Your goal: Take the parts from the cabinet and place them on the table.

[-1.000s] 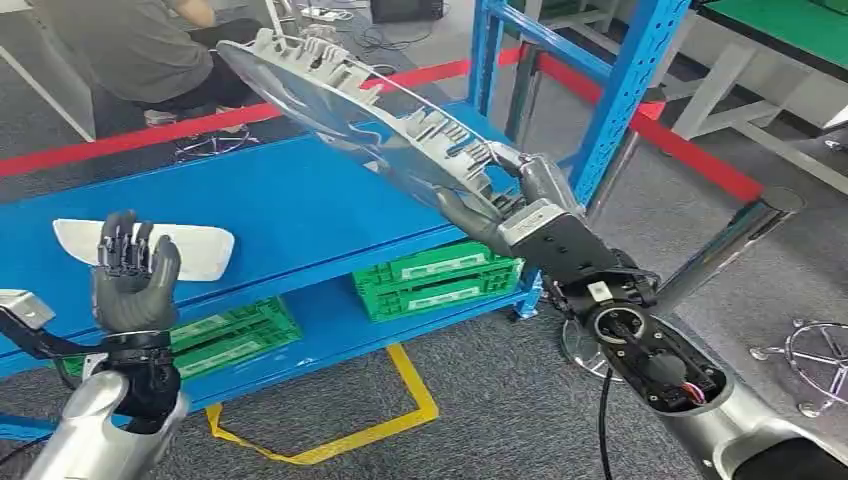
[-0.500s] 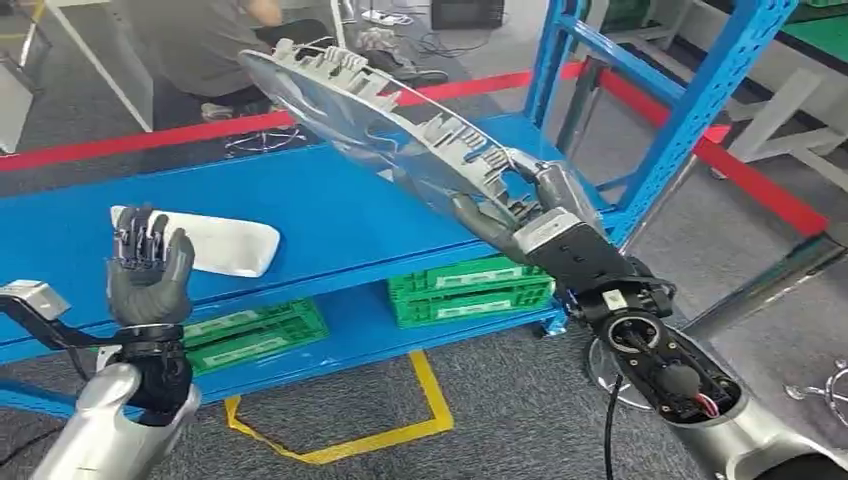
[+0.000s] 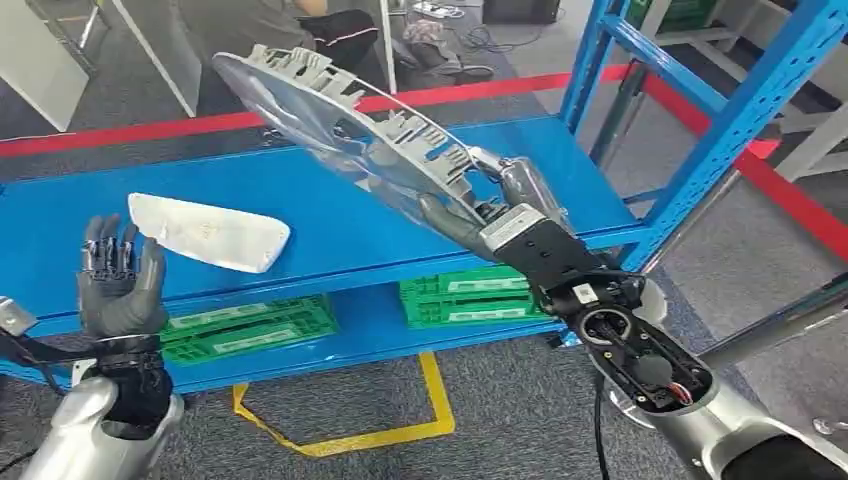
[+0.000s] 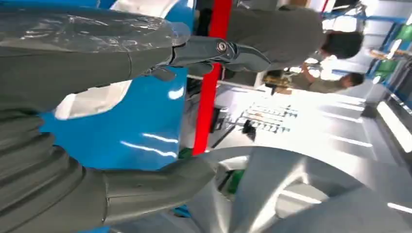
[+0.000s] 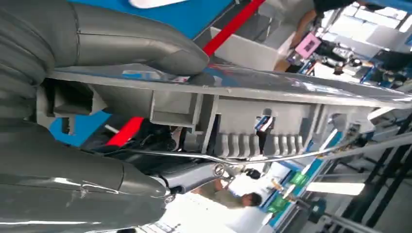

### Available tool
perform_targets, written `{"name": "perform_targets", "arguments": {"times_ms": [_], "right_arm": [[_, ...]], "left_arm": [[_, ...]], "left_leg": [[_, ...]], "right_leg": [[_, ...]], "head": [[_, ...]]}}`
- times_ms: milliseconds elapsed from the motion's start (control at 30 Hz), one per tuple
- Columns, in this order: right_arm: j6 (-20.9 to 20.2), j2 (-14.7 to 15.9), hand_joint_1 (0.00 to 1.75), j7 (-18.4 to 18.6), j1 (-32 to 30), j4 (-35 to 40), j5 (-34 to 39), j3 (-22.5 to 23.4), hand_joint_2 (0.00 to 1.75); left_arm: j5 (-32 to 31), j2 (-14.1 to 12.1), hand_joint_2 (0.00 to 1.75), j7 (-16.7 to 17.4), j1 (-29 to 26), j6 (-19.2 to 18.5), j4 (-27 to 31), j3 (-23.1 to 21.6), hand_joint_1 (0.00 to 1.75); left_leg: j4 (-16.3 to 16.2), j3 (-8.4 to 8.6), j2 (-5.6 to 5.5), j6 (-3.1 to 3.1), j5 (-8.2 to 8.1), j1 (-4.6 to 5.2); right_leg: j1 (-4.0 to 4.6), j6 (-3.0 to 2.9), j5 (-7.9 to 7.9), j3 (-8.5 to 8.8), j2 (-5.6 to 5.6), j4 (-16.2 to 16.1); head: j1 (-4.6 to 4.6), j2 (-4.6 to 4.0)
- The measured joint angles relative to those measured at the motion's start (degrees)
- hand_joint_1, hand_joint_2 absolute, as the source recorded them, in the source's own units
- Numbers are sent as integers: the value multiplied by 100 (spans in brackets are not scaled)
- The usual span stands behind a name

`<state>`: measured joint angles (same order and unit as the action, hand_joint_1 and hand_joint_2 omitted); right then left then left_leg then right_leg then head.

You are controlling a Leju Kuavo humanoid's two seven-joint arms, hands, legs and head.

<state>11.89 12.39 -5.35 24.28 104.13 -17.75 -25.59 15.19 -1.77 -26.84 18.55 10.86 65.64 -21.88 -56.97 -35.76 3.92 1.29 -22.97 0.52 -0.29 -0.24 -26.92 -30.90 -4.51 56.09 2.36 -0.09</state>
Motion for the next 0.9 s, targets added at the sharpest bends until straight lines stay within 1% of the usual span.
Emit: {"name": "perform_targets", "arguments": {"times_ms": [33,67,100,133,167,200,233,267,300,333,367,400,433,467,500,533,567,600,633,667,700,733,767,800,833,867,900], "right_arm": [[-4,0,175,-4,2,2,0,4,175],[-5,0,175,-4,4,2,0,9,175],[-18,-6,175,-4,3,2,-2,4,175],[-22,-9,175,-5,5,2,0,4,175],[-22,-9,175,-4,2,4,0,6,175],[-22,-9,175,2,-1,2,0,9,175],[-20,-9,175,-2,6,4,-4,13,175],[-20,-9,175,-4,4,4,-4,17,175],[-20,-9,175,-7,2,4,-4,17,175],[-18,-9,175,-4,-10,4,-4,17,175],[-20,-9,175,-4,-42,4,-4,17,175],[-18,-9,175,-2,-64,4,-7,9,175],[-20,-9,175,2,-67,4,-9,0,175],[-20,-11,175,4,-67,4,-7,0,175],[-20,-11,175,4,-66,4,-9,-4,175],[-20,-11,175,2,-76,4,-9,-9,175],[-15,-11,175,-4,-72,33,-7,-7,175],[-18,-15,175,-4,-89,39,-9,-13,175],[-22,-24,175,4,-89,48,-7,-22,175],[-24,-24,175,13,-87,48,-7,-22,175],[-24,-28,175,24,-87,48,-7,-26,175],[-24,-48,175,31,-98,52,-7,-33,175],[-22,-48,175,35,-92,63,-2,-35,175],[-22,-50,175,35,-95,72,4,-42,175],[-28,-52,175,48,-99,76,7,-57,175],[-33,-55,175,57,-113,76,9,-74,175],[-37,-61,175,59,-131,76,9,-90,175]], "left_arm": [[2,2,175,2,14,4,0,0,0],[4,6,175,4,29,7,9,-2,0],[11,7,175,9,24,18,11,0,0],[18,2,175,11,18,28,11,0,0],[22,2,175,11,18,39,17,0,0],[22,4,175,9,12,39,31,0,0],[24,13,175,9,34,39,33,0,0],[24,28,175,11,35,37,33,0,0],[24,37,175,11,32,37,33,0,0],[26,46,175,13,25,37,33,0,0],[28,48,175,13,21,37,33,0,0],[37,50,175,11,20,37,33,-2,0],[42,52,175,13,21,35,33,-2,0],[44,57,175,11,23,35,33,-2,0],[44,61,175,11,23,35,33,0,0],[44,66,175,9,41,33,33,0,0],[48,79,175,18,50,31,31,-2,0],[50,76,175,9,50,31,31,-2,0],[59,70,175,9,39,31,31,-2,0],[61,59,175,7,38,26,31,-2,0],[68,46,175,2,41,22,31,-2,0],[68,48,175,-7,85,-7,31,-2,0],[74,48,175,-13,114,-11,31,-2,0],[77,50,175,-17,114,-20,28,-2,0],[79,50,175,-20,107,-31,26,-2,0],[79,52,175,-22,106,-41,24,-2,0],[79,52,175,-30,108,-48,24,-2,0]], "left_leg": [[79,51,112,22,-46,71],[105,41,34,20,-48,69],[123,34,-54,21,-49,75],[137,36,-134,30,-49,75],[198,98,-220,54,-22,14],[224,116,-276,64,-15,-15],[224,119,-334,79,-10,-35],[224,120,-409,86,-9,-39],[222,119,-483,89,-11,-38],[219,122,-574,89,-12,-36],[217,131,-658,88,-12,-36],[214,143,-749,86,-16,-39],[201,158,-848,70,-28,-46],[183,174,-933,49,-46,-52],[164,178,-1006,22,-65,-63],[145,123,-1070,-4,-59,-38],[116,76,-1119,-24,-46,-72],[131,43,-1192,-73,-13,-107],[170,29,-1289,-124,16,-128],[173,25,-1361,-153,28,-79],[113,5,-1114,-162,-41,-73],[-140,-136,-764,-196,-188,-48],[-573,-372,-575,-239,-375,-68],[-1086,-645,-478,-263,-559,-89],[-1544,-909,-435,-279,-687,-97],[-1710,-1026,-423,-289,-670,-107],[-1573,-990,-419,-283,-522,-108]], "right_leg": [[65,25,-12,1,-47,2],[47,38,-15,-5,-112,-13],[47,64,-31,22,-189,-23],[52,83,-41,57,-267,-45],[71,123,-85,68,-317,-43],[25,141,-193,16,-55,81],[12,146,-390,-130,199,432],[1,160,-591,-348,327,899],[-4,178,-769,-604,394,1403],[-10,195,-852,-809,418,1770],[-13,198,-780,-891,423,1846],[-20,199,-587,-840,427,1655],[-35,194,-260,-672,453,1192],[-52,189,61,-460,538,654],[-90,174,214,-304,765,212],[-122,184,166,-257,1020,159],[-121,166,101,-188,984,26],[-75,143,108,-169,923,58],[-65,115,107,-155,852,57],[-115,71,135,-121,778,-5],[-123,35,156,-80,683,-53],[-130,1,161,-66,609,-74],[-124,-15,158,-67,536,-76],[-114,-17,154,-66,454,-75],[-106,-29,145,-67,355,-75],[-102,-35,140,-66,276,-75],[-99,-33,131,-60,194,-75]], "head": [[-7,0],[-18,0],[-51,0],[-46,0],[-44,0],[-57,0],[-81,0],[-149,0],[-197,0],[-243,0],[-245,0],[-254,0],[-289,0],[-308,0],[-330,0],[-306,0],[-284,0],[-300,0],[-313,0],[-311,0],[-313,0],[-206,0],[-153,0],[-147,0],[-129,0],[-99,0],[-61,0]]}}
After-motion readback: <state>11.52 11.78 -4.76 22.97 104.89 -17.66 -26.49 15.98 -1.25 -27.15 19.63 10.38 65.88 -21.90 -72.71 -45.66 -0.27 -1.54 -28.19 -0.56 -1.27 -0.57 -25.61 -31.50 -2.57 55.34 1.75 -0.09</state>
